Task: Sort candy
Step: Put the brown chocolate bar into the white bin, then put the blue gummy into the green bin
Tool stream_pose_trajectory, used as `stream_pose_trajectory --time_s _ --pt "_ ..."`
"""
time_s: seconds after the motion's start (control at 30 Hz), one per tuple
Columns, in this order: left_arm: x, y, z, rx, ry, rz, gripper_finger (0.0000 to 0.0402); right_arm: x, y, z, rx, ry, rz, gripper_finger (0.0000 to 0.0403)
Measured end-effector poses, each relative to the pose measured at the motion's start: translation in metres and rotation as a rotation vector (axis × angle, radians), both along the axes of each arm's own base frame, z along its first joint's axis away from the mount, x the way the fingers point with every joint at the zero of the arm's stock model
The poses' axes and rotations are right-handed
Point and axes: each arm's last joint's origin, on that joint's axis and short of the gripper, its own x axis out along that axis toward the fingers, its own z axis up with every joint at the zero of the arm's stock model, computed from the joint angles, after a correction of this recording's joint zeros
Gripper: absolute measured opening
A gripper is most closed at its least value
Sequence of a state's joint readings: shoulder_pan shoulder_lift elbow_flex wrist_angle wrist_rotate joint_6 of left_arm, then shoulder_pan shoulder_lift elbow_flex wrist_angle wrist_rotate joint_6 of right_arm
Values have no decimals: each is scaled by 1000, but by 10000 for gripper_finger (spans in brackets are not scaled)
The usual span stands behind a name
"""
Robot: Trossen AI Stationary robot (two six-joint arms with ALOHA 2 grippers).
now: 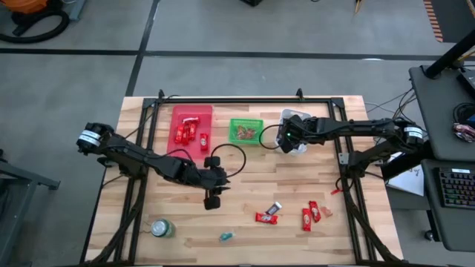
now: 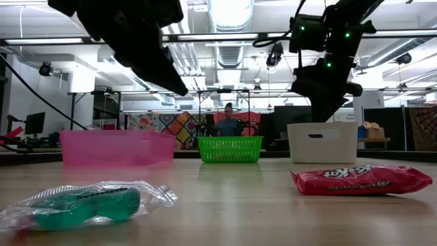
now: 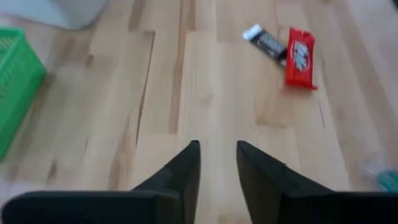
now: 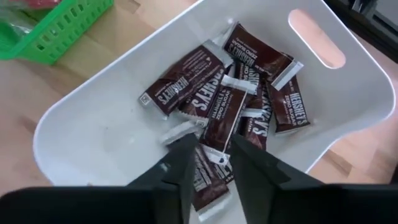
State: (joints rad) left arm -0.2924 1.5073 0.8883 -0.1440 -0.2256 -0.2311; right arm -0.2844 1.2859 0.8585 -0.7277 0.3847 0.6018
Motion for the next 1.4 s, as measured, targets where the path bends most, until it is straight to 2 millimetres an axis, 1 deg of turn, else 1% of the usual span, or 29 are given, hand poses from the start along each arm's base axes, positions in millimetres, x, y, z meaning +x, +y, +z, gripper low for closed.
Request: stream_pose_trajectory --time_s 0.1,0.2,0.33,0.43,0.5,0.57,0.7,0.8,0.9,1.17,1.33,1.4 --pt "-3 -9 3 -8 46 -14 121 1 0 2 -2 -7 2 113" --pt "-6 -23 4 -25 57 -48 163 3 0 7 -7 -24 6 121" --pt "-14 -47 1 -27 74 -120 214 7 1 14 -18 -39 31 122" --pt "-20 -69 -6 -36 81 -187 232 10 3 18 -26 -52 49 122" --pt "-22 -81 -12 -40 80 -219 234 11 4 19 -32 -52 60 122" --pt "-18 -90 -18 -57 79 -216 233 12 4 20 -37 -53 66 122" --pt "-3 -103 -32 -48 114 -201 224 12 5 20 -39 -47 78 122" --pt "9 -111 -38 -28 141 -208 214 12 6 20 -39 -47 83 122" --pt "17 -117 -47 -4 203 -212 203 13 8 20 -40 -45 96 122" --pt "35 -132 -60 -86 255 -225 187 15 15 20 -36 -46 131 122" --pt "40 -137 -73 -158 313 -194 187 16 20 20 -37 -41 161 123" --pt "40 -137 -73 -177 318 -183 186 16 21 20 -38 -40 166 123"
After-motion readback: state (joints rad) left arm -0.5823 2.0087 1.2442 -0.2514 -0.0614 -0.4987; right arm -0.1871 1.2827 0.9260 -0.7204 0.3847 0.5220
